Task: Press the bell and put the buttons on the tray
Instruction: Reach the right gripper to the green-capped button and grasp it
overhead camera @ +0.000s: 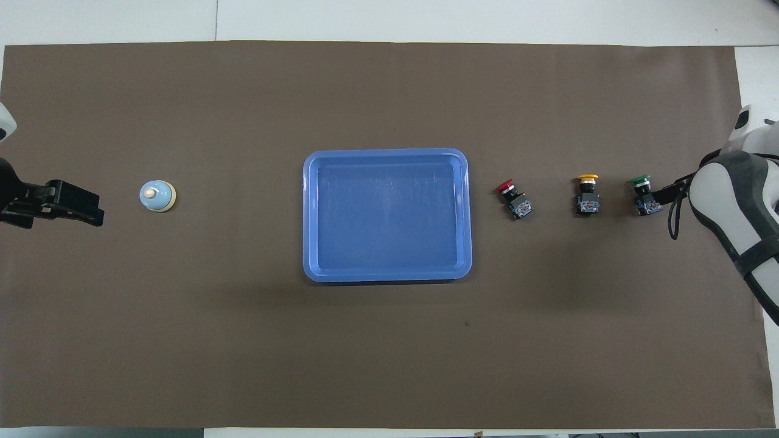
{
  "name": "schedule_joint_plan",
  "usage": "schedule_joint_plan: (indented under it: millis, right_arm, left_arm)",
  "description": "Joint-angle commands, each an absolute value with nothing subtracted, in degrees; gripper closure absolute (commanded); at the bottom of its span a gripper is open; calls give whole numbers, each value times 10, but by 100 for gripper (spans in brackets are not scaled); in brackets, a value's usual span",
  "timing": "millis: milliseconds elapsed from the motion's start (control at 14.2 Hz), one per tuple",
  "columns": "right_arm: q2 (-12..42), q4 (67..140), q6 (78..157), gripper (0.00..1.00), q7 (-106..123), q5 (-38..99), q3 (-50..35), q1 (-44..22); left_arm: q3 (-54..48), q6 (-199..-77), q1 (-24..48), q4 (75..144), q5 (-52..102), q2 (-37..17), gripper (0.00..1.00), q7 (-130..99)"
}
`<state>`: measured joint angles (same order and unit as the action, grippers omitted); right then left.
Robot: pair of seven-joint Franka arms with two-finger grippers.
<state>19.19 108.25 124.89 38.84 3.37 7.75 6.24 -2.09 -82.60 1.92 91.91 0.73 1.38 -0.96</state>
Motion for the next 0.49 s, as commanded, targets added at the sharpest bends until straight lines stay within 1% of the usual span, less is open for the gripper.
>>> schedule_joint_plan:
  millis: [0,423]
  right_arm:
    - [192,1085,1248,2,401,46,74,60]
    - [196,1110,1253,2,363,58,75,53]
  left_arm:
    - [-20,-819,19,925,4,25,0,-17]
    - [-20,-819,19,925,4,25,0,-16]
